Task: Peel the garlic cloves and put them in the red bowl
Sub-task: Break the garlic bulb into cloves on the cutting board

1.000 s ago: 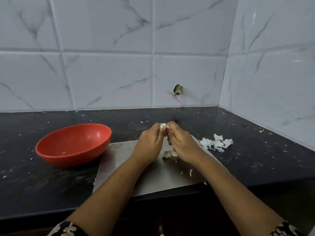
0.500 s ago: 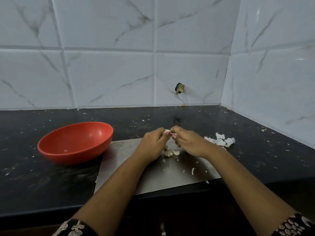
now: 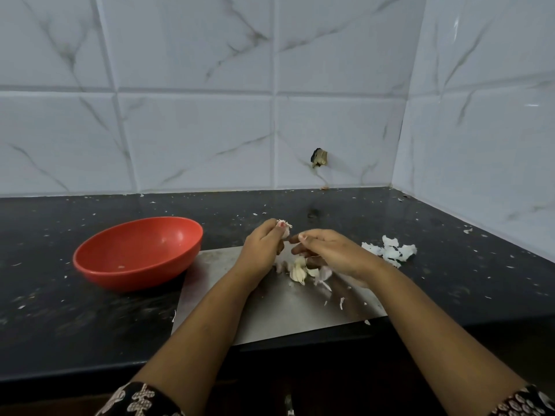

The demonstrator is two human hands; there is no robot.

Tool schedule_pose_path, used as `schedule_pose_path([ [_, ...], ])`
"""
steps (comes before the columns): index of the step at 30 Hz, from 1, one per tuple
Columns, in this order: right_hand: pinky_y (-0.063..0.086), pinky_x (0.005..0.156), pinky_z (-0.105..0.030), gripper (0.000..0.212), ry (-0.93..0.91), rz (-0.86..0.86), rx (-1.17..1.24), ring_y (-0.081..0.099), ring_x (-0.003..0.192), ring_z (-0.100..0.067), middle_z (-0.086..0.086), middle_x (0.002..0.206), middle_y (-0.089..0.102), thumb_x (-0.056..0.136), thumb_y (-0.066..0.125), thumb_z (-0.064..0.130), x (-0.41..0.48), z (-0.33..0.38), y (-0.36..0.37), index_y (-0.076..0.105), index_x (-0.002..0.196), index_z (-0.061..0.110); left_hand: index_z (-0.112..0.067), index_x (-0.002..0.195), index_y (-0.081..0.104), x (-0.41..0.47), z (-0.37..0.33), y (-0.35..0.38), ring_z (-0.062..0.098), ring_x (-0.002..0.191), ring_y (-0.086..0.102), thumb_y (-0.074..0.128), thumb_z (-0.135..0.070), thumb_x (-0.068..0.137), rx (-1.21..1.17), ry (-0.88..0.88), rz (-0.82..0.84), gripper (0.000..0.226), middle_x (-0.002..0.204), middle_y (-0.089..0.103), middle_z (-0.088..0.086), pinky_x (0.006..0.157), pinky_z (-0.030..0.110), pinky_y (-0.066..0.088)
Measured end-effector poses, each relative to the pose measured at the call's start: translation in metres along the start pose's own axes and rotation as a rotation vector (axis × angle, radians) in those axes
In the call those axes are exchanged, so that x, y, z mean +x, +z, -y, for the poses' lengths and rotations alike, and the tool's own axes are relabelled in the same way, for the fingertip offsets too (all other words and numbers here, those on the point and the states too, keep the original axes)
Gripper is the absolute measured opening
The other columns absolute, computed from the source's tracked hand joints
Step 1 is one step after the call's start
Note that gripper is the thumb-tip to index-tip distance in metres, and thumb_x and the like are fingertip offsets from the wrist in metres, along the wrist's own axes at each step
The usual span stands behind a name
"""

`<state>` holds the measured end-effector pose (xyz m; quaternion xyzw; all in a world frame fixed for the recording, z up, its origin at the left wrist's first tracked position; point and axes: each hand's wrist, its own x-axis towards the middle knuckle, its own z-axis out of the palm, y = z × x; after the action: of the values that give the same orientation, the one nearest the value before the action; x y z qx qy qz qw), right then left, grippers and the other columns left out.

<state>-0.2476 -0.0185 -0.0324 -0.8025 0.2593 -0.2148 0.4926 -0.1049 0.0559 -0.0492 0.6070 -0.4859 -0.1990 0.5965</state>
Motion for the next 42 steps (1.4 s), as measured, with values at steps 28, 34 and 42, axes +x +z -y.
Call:
schedule_pose_path([
  [28,0.045,0.064,-0.016,0.034,-0.358,-0.525,-0.103,0.058,0.070,-0.009,-0.002,0.075,0.062,0.104,0.038,0.023,0.010,0.005,0.026,0.062,0.093,0.001,-0.021,0.113,0.068,-0.012,-0.017,0.004,-0.001,0.052,0.052,0.053,-0.018,0.096,0.139,0.307,-0.016,0.023,0.077,0.068,-0.012,0.053,0.013,0.043],
  [34,0.043,0.065,-0.007,0.030,-0.375,-0.558,-0.010,0.058,0.067,0.009,0.006,0.075,0.061,0.104,0.039,0.018,0.006,0.008,0.026,0.065,0.098,0.004,-0.023,0.109,0.068,-0.013,-0.020,0.007,0.014,0.065,0.054,0.047,-0.013,0.099,-0.164,0.195,0.061,0.025,0.070,0.066,-0.007,0.051,0.019,0.045],
  [42,0.038,0.056,-0.016,0.031,-0.341,-0.530,0.013,0.050,0.053,0.003,0.008,0.065,0.054,0.105,0.035,0.025,0.009,0.005,0.028,0.063,0.095,0.015,-0.006,0.104,0.067,-0.013,-0.024,0.005,0.004,0.059,0.050,0.040,-0.017,0.101,-0.442,0.031,0.171,0.030,0.068,0.057,0.002,0.047,0.016,0.040],
])
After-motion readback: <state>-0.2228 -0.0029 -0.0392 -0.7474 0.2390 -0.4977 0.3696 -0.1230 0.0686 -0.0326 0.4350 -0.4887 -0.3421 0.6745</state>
